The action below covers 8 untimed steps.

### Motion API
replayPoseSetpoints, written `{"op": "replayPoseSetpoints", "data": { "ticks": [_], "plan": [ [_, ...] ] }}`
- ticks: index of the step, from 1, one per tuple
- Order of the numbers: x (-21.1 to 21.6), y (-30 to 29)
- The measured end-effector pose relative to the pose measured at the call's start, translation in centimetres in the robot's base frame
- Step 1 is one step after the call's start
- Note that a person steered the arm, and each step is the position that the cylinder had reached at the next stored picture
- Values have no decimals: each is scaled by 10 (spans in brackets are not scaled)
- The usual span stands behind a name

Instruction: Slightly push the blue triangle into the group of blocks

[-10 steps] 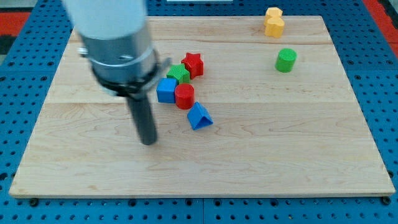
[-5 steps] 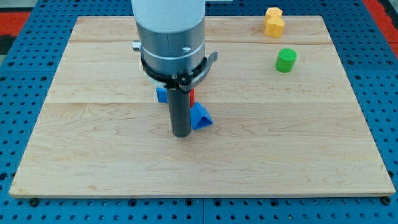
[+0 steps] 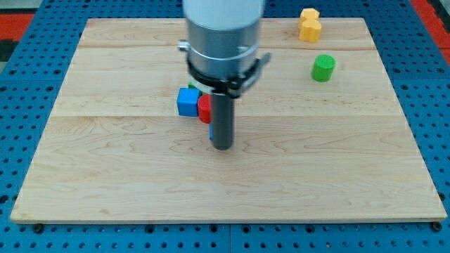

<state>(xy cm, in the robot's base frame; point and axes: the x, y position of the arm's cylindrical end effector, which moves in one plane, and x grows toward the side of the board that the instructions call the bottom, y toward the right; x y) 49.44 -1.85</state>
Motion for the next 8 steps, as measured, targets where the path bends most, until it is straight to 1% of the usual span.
{"op": "replayPoseSetpoints", "data": {
  "ticks": [1, 3, 4, 5, 8],
  "plan": [
    [-1, -5],
    [36, 55],
    [20, 92],
    [11, 112],
    [9, 114]
  ]
}}
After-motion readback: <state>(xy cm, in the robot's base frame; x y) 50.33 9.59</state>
